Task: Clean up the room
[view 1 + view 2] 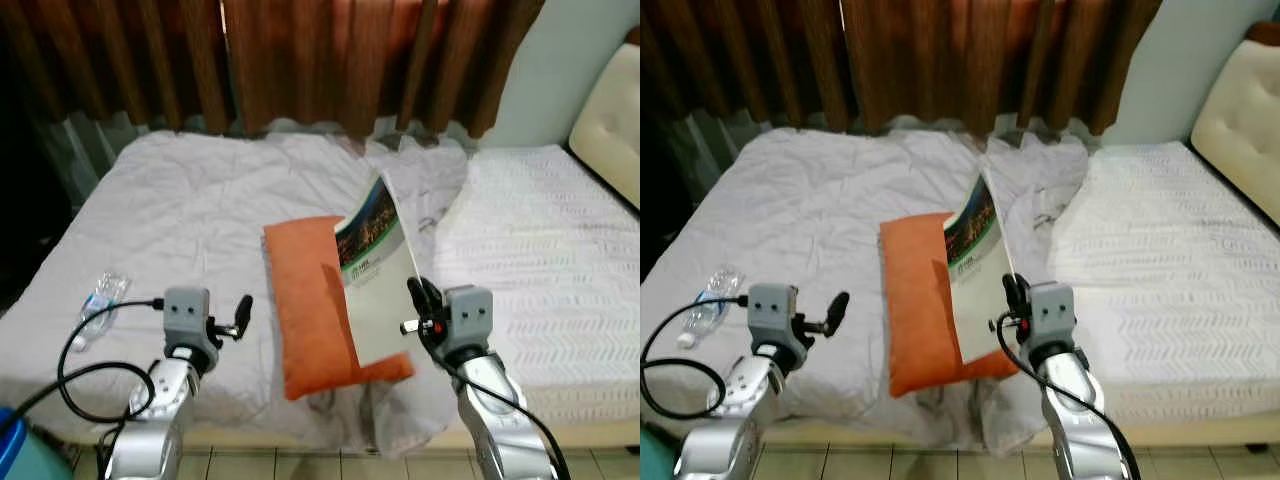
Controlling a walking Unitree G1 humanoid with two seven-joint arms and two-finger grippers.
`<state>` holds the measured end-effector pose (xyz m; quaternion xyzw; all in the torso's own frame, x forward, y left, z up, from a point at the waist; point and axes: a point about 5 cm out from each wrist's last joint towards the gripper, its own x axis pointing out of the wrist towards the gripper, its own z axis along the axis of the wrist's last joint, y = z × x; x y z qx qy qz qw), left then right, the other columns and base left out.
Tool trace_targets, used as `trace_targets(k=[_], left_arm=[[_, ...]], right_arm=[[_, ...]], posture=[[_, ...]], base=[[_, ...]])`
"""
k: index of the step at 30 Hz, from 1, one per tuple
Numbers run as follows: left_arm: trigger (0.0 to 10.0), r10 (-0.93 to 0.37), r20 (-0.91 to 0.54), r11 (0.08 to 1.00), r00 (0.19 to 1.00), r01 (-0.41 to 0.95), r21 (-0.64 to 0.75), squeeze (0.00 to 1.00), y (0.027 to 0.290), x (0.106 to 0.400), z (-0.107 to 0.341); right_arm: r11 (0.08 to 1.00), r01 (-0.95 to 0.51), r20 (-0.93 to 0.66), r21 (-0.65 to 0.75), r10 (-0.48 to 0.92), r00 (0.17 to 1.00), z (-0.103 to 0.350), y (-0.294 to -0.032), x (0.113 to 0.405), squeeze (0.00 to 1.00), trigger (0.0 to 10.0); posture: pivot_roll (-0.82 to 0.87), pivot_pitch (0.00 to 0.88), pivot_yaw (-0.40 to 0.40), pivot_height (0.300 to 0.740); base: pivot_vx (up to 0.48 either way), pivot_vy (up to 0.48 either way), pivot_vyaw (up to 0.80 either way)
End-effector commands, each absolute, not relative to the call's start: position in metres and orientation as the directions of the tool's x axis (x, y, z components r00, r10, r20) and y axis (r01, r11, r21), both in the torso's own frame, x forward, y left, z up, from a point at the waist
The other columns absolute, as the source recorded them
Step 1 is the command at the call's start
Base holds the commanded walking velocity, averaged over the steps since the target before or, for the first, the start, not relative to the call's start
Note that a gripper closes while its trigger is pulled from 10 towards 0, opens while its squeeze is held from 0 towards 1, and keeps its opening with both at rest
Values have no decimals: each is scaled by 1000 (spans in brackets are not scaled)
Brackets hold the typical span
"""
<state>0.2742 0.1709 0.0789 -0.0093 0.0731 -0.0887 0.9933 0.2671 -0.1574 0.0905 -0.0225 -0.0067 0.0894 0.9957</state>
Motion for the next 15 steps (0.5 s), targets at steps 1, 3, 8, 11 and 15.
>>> trace_targets(k=[1,3,8,11,15], left_arm=[[10000,-224,-150,975,963,222,-24,0,163,274,75],[10000,-228,-146,974,963,226,-30,0,162,275,76],[10000,-264,-136,965,955,260,-43,0,157,278,74],[10000,-259,-131,965,957,253,-61,0,156,283,74],[10000,-268,-123,963,955,262,-63,0,156,287,74]], right_arm=[[990,-124,47,-64,127,991,94,-169,263,0,0],[991,-113,47,-65,116,992,93,-172,261,0,0],[992,-89,50,-87,93,994,90,-178,256,0,0],[991,-88,53,-96,93,994,91,-179,258,0,0],[991,-91,52,-99,97,994,91,-181,258,0,0]], posture=[[-39,0,11,740],[-45,0,15,740],[-69,0,26,740],[-77,0,28,740],[-81,0,28,740]], base=[[0,-439,0],[0,-439,0],[0,-439,0],[0,-429,0],[131,-407,0]])
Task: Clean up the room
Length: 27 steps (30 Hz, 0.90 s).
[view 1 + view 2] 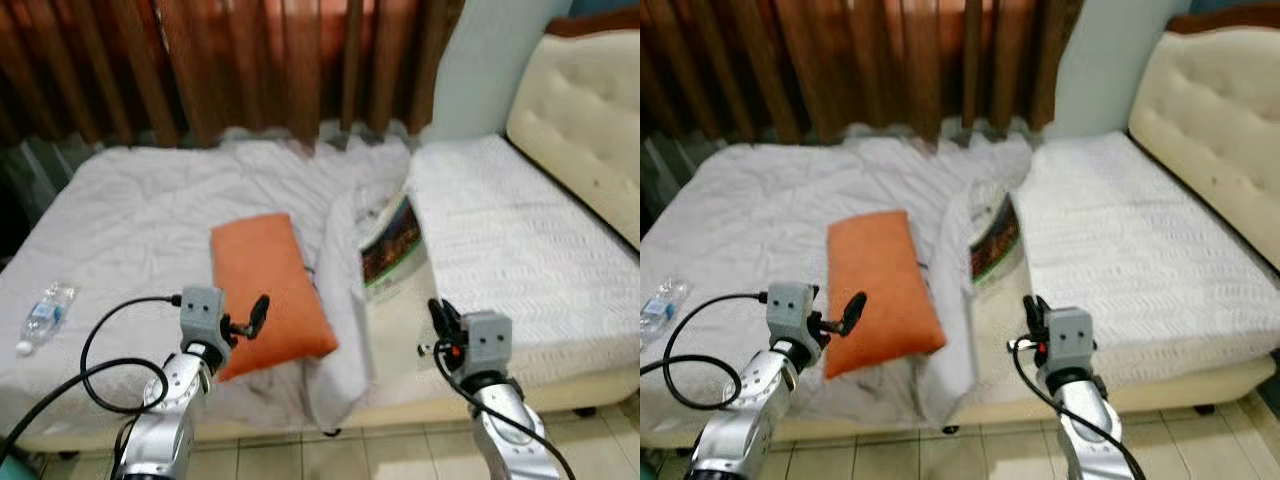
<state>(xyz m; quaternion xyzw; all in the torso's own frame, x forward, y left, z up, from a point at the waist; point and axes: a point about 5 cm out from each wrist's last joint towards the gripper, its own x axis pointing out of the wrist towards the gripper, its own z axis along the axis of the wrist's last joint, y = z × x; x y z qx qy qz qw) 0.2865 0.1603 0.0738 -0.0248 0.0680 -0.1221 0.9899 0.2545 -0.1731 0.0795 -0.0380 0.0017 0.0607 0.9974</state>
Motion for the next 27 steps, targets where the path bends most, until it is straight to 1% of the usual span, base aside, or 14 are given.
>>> trace_targets(k=[1,4,6,9,10,11,12,13,16,18,20,21,22,27], left_arm=[[10000,-269,-126,963,955,262,-69,0,156,285,72],[10000,-258,-127,966,958,251,-66,0,163,275,67],[10000,-244,-95,969,965,240,-58,0,171,261,69],[10000,-242,-83,969,967,237,-62,0,174,256,70],[10000,-241,-67,969,968,237,-66,0,176,246,73],[10000,-254,-53,966,966,250,-65,0,175,236,78],[10000,-254,-53,966,966,250,-65,0,175,236,78],[10000,-265,-45,963,963,262,-70,0,172,228,82],[10000,-273,-39,960,961,269,-75,0,170,223,85],[10000,-245,-43,967,969,241,-83,0,171,232,81],[10000,-245,-43,967,969,241,-83,0,171,232,81],[10000,-233,-57,971,971,229,-70,0,173,241,79],[10000,-235,-59,971,970,232,-61,0,174,243,79],[10000,-248,-64,968,967,245,-53,0,173,246,81]], right_arm=[[992,-93,45,-91,98,994,90,-181,257,0,0],[996,-80,9,-36,81,997,82,-185,250,0,0],[998,-63,-14,26,63,998,76,-189,241,0,0],[997,-58,-21,51,59,998,75,-191,238,0,0],[995,-50,-34,82,53,998,73,-193,232,0,0],[993,-51,-51,103,57,997,71,-195,224,0,0],[993,-51,-51,103,57,997,71,-195,224,0,0],[992,-62,-70,110,70,995,69,-196,216,0,0],[991,-71,-82,113,80,993,67,-197,211,0,0],[990,-101,-93,103,111,990,64,-195,219,0,0],[990,-101,-93,103,111,990,64,-195,219,0,0],[986,-128,-84,104,137,987,66,-189,231,0,0],[985,-140,-79,104,148,986,67,-187,234,0,0],[982,-155,-79,108,164,983,67,-184,237,0,0]], posture=[[-83,0,27,740],[-83,0,16,740],[-77,0,8,740],[-77,0,8,740],[-67,0,1,740],[-55,0,-8,740],[-55,0,-8,740],[-45,0,-16,740],[-45,0,-16,740],[-28,0,-27,740],[-28,0,-27,740],[-32,0,-20,740],[-31,0,-19,740],[-36,0,-14,740]], base=[[266,-398,0],[289,-379,0],[289,-379,0],[291,-379,0],[292,-379,0],[296,-375,0],[296,-375,0],[296,-375,0],[296,-375,0],[296,-373,0],[292,-375,0],[296,-375,0],[296,-375,0],[296,-375,0]])
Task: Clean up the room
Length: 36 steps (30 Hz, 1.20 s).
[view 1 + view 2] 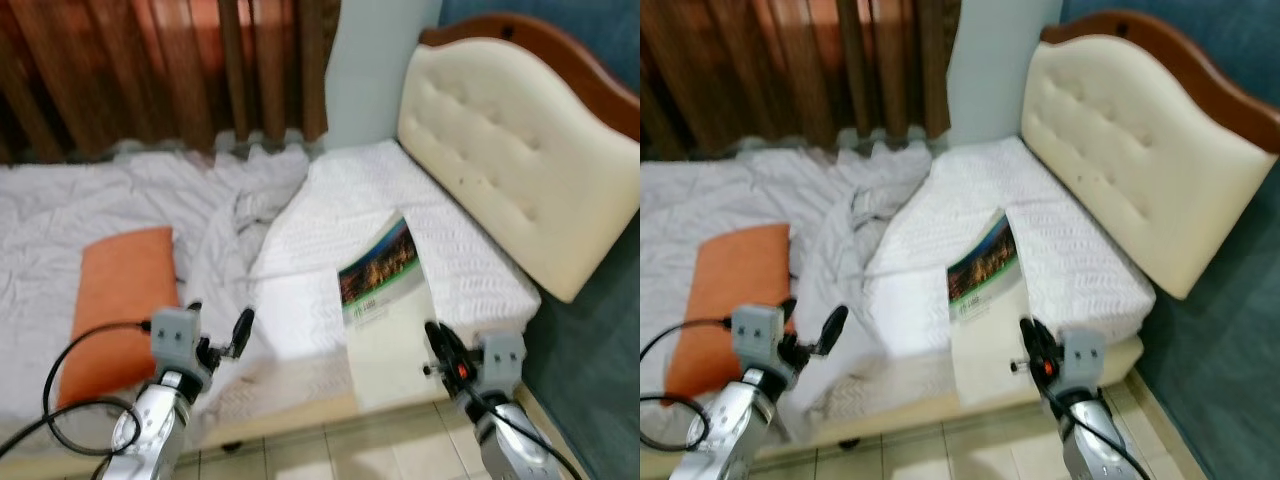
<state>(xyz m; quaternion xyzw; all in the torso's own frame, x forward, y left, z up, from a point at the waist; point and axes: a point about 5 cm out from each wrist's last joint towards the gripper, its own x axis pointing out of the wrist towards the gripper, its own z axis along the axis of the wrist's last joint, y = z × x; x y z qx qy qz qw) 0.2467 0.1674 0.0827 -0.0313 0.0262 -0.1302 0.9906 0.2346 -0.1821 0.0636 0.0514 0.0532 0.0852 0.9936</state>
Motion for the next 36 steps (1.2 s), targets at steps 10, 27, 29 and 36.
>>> trace_targets(k=[10,27,29,36], left_arm=[[10000,-250,-84,968,965,245,-57,0,172,249,76],[10000,-269,-97,963,958,266,-41,0,163,255,75],[10000,-271,-94,962,958,267,-54,0,163,255,76],[10000,-256,-99,966,961,252,-55,0,164,260,74]], right_arm=[[979,-173,-91,107,183,979,63,-182,232,0,0],[972,-211,-91,103,220,971,65,-179,237,0,0],[972,-213,-88,103,222,971,66,-179,239,0,0],[970,-221,-86,101,230,969,67,-177,242,0,0]], posture=[[-50,0,-5,740],[-47,0,-11,740],[-46,0,-11,740],[-50,0,-7,740]], base=[[295,-375,0],[262,-216,0],[480,0,0],[480,0,0]])
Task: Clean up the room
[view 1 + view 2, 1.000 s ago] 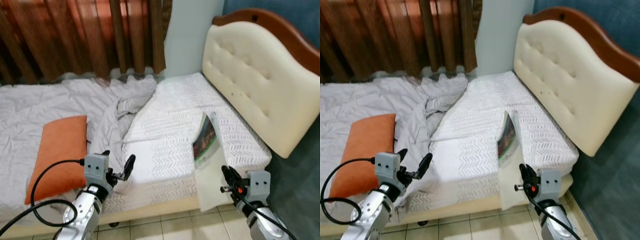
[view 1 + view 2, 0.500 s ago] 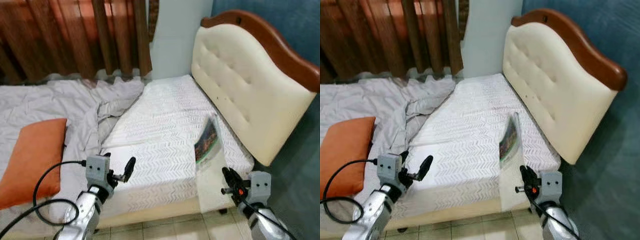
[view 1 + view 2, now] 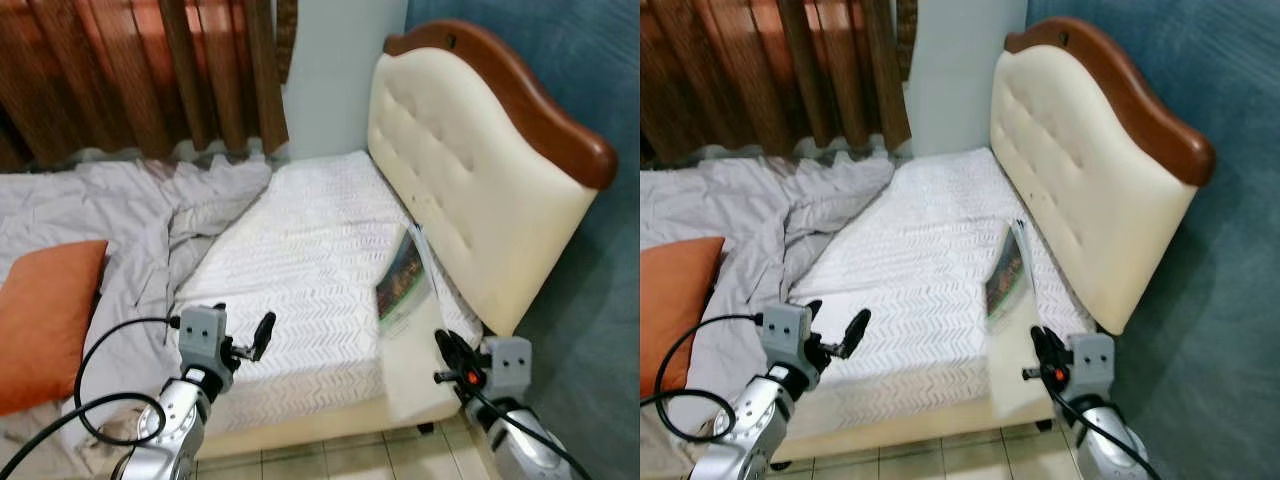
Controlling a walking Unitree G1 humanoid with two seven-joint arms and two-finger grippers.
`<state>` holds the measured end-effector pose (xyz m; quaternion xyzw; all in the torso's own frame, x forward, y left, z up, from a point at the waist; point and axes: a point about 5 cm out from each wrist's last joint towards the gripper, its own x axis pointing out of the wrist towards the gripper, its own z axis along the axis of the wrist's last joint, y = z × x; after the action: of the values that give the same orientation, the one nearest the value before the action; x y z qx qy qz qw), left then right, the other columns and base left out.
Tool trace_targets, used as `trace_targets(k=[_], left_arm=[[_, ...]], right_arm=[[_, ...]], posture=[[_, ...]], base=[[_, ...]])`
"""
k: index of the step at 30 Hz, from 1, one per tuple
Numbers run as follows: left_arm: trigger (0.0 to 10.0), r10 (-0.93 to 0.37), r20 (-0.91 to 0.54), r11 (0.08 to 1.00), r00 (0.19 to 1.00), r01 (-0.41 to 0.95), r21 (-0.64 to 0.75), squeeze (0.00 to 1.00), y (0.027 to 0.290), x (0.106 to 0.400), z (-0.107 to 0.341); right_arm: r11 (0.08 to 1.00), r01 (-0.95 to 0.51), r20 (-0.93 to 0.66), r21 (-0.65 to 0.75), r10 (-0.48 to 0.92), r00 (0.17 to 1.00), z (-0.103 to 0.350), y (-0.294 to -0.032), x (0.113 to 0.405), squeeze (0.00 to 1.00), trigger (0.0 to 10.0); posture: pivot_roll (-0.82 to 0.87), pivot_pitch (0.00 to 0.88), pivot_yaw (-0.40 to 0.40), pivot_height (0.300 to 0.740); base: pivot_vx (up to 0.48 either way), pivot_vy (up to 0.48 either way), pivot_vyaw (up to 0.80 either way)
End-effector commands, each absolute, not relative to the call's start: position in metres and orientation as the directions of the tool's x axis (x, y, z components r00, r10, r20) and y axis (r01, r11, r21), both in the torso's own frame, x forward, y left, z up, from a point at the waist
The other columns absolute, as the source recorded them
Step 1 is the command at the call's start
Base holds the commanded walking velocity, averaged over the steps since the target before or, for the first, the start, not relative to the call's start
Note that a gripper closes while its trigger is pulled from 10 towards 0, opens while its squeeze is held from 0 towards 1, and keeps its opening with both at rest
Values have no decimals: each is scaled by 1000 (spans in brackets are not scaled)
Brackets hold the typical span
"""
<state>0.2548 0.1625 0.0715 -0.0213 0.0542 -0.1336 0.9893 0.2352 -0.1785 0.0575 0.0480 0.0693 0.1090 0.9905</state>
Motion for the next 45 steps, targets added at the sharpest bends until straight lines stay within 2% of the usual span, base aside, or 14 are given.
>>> trace_targets(k=[1,21,24,29,30,31,33,37,39,41,42,45], left_arm=[[10000,-254,-101,967,962,250,-54,0,165,261,75],[10000,-290,-120,957,950,288,-30,0,162,265,76],[10000,-289,-115,957,950,287,-27,0,163,264,78],[10000,-347,-97,938,933,348,-13,0,158,261,99],[10000,-381,-88,924,920,381,-21,0,157,261,113],[10000,-381,-88,924,920,381,-21,0,157,261,113],[10000,-429,-57,903,902,426,-52,0,160,260,142],[10000,-505,-35,863,863,502,-57,0,161,253,172],[10000,-592,-49,802,805,582,-134,0,169,232,192],[10000,-671,-68,733,738,647,-210,0,170,209,201],[10000,-727,-89,680,681,695,-233,0,170,193,206],[10000,-752,-108,656,651,720,-226,0,171,182,210]], right_arm=[[970,-222,-86,101,231,969,67,-177,242,0,0],[966,-229,-98,117,240,966,62,-167,237,0,0],[959,-244,-93,142,258,962,62,-161,244,0,0],[889,-368,-46,271,394,918,78,-112,286,0,0],[866,-369,-25,337,400,916,87,-101,302,0,0],[866,-369,-25,337,400,916,87,-101,302,0,0],[845,-345,-2,408,379,925,97,-94,319,0,0],[820,-313,14,478,350,937,105,-94,335,0,0],[757,-212,-26,618,289,957,95,-105,349,0,0],[692,-138,-74,709,268,961,84,-108,352,0,0],[662,-107,-93,742,259,962,80,-109,354,0,0],[656,-95,-93,748,246,965,82,-110,356,0,0]], posture=[[-50,0,-7,740],[-51,1,21,740],[-44,29,36,740],[13,154,69,740],[43,206,80,740],[43,206,80,740],[111,328,127,740],[160,379,158,740],[234,448,206,740],[239,470,214,740],[244,499,220,740],[248,531,223,740]], base=[[480,0,0],[480,0,0],[480,0,0],[0,0,0],[0,0,0],[0,0,0],[0,0,0],[0,0,0],[0,0,0],[0,0,0],[0,0,0],[0,0,0]])
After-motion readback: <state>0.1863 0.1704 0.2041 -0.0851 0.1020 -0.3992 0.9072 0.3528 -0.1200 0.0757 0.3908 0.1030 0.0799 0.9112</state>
